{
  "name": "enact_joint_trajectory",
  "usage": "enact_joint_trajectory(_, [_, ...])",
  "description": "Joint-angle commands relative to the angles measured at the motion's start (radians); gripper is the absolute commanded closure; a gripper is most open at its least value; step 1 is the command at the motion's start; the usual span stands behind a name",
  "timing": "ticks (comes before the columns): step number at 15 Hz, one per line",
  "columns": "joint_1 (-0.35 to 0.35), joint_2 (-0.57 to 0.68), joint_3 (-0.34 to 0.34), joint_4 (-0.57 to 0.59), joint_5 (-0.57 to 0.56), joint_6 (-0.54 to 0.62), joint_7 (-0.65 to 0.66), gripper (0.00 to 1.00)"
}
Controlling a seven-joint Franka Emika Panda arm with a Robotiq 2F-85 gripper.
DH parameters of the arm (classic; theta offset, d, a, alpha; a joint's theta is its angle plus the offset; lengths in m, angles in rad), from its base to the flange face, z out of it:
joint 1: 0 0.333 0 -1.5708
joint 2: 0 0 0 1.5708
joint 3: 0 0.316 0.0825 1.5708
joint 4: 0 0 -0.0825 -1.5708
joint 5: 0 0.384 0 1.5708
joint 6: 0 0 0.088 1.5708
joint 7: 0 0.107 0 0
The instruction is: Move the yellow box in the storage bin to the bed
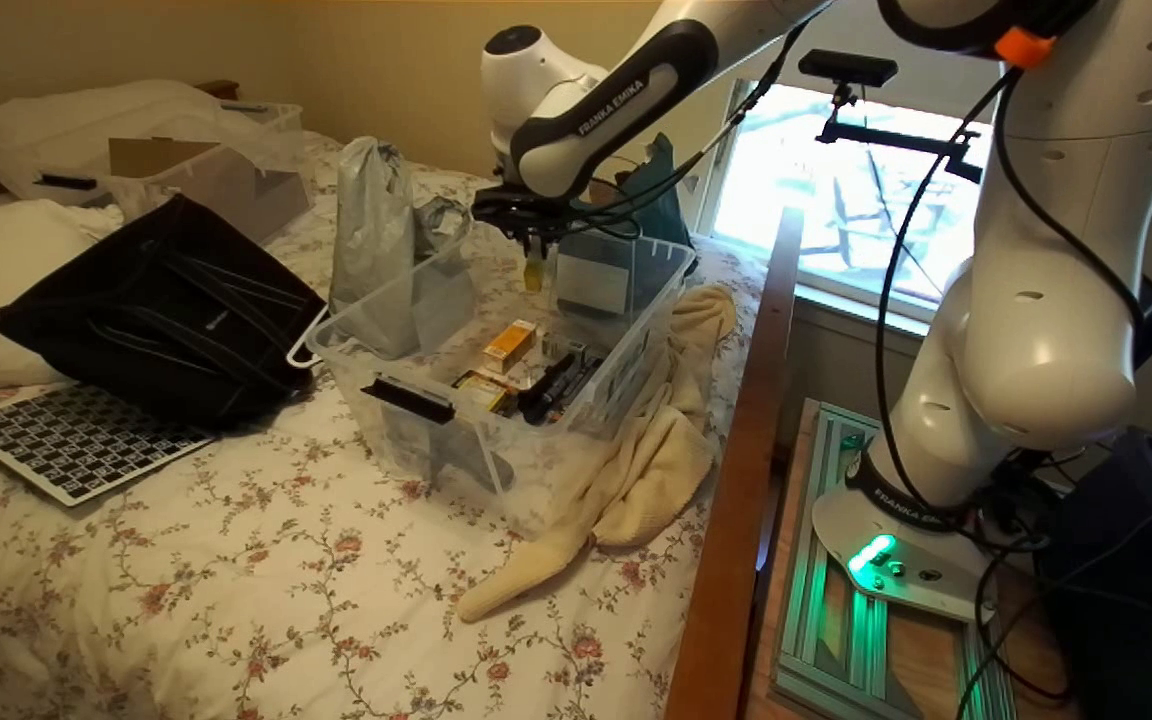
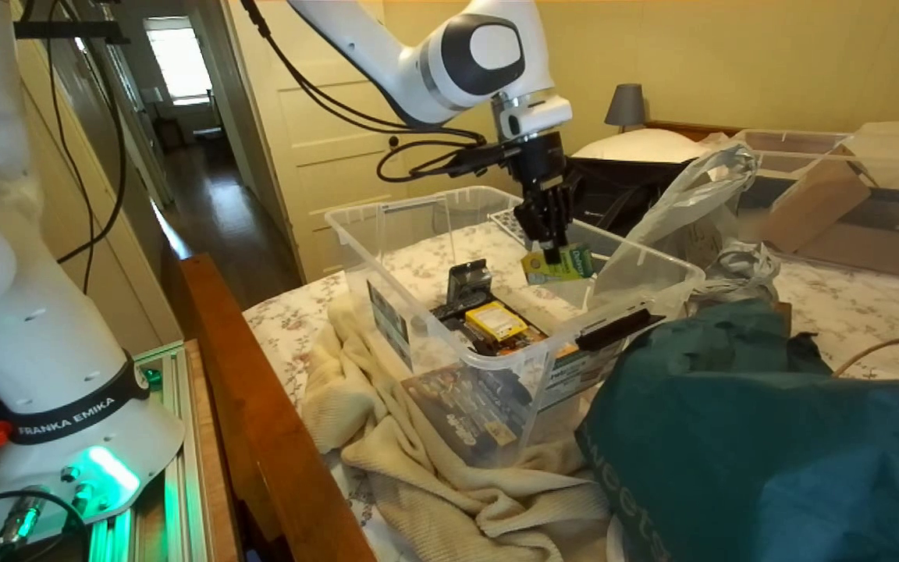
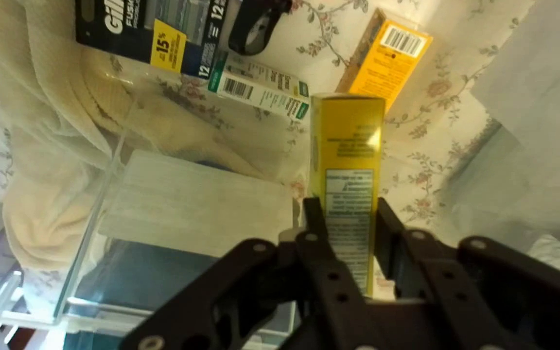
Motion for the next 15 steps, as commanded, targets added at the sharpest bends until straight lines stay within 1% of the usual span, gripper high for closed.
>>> enact_joint_trajectory(1, [-0.005,-0.039,0.012,-0.021,-0.106,0.060,0.037,0.93])
enact_joint_trajectory(2, [-0.023,-0.015,0.025,0.003,-0.062,0.022,0.012,0.72])
enact_joint_trajectory(4, [-0.022,-0.019,0.025,0.002,-0.079,0.038,0.013,0.72])
enact_joint_trajectory(12, [-0.022,-0.019,0.026,0.002,-0.084,0.040,0.013,0.72])
enact_joint_trajectory(13, [-0.022,-0.019,0.026,0.002,-0.084,0.040,0.013,0.93])
enact_joint_trajectory(15, [-0.027,-0.015,0.027,0.016,-0.085,0.035,0.002,0.93])
